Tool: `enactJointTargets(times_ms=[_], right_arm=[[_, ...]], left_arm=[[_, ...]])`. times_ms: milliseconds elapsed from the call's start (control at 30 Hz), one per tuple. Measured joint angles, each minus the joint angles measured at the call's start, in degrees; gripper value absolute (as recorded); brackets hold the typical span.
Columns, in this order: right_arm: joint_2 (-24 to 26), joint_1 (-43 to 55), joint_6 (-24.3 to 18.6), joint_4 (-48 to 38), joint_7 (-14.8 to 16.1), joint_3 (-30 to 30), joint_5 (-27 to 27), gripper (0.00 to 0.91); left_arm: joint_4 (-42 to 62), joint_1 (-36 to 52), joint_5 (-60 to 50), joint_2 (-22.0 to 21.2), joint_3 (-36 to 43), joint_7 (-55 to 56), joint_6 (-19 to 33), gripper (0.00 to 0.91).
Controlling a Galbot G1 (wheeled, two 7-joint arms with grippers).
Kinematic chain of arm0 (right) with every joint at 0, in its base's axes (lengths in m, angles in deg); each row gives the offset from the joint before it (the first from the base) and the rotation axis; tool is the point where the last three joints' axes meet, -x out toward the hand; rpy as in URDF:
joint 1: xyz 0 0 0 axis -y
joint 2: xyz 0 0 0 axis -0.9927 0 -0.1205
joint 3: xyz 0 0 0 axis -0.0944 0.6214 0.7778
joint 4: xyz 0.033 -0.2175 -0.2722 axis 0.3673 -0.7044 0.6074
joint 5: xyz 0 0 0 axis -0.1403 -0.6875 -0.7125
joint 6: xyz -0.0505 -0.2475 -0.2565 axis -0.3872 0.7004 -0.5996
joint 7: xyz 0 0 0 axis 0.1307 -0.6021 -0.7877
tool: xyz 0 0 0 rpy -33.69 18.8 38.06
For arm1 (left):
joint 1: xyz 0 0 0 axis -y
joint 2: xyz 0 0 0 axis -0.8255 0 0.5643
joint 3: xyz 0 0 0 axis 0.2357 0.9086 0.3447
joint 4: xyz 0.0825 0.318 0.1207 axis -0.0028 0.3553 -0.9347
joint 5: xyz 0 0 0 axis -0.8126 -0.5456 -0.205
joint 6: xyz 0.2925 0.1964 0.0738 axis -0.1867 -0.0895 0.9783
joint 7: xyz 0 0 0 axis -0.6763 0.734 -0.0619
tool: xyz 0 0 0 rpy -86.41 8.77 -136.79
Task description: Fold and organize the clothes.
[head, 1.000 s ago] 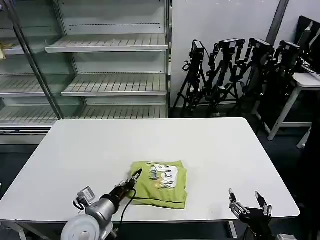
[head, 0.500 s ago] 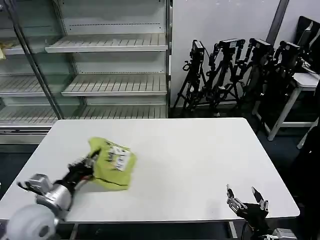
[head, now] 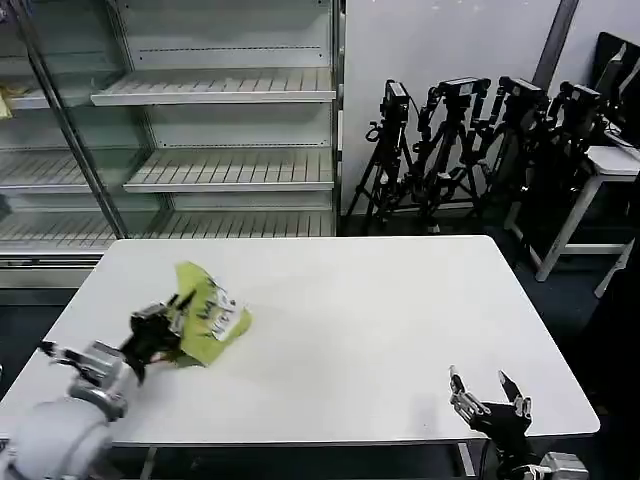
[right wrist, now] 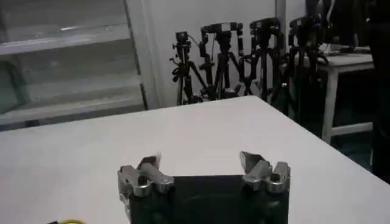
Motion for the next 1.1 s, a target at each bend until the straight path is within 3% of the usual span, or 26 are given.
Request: enactJointTargets(times_ms=[300, 800, 833, 867, 1100], right_arm=[[-0.96, -2.35, -0.25, 2.21, 0.02, -1.31, -1.65, 0.907], [-3.42, -4.88, -0.33, 4.15, 0.24, -1.16, -4.43, 0.907], [-3.50, -4.77, -0.31, 4.06, 0.24, -1.14, -4.52, 0.907], [-3.55, -4.68, -0.31, 3.92, 0.30, -1.11, -4.63, 0.907], [-3.49, -4.73, -1.17, 3.86, 1.66, -1.55, -7.17, 0.907]], left_arm=[[1.04, 5.37, -9.21, -8.59, 15.69, 1.62, -3.64, 0.030], [12.81, 17.44, -3.26, -23.70, 33.15, 10.90, -6.03, 0.030], [13.89, 18.39, -2.68, -24.75, 33.89, 11.50, -6.03, 0.242], [14.95, 19.38, -2.11, -25.75, 34.64, 11.95, -6.00, 0.907], [19.71, 24.90, 1.46, -30.45, 37.86, 12.71, -4.61, 0.907]])
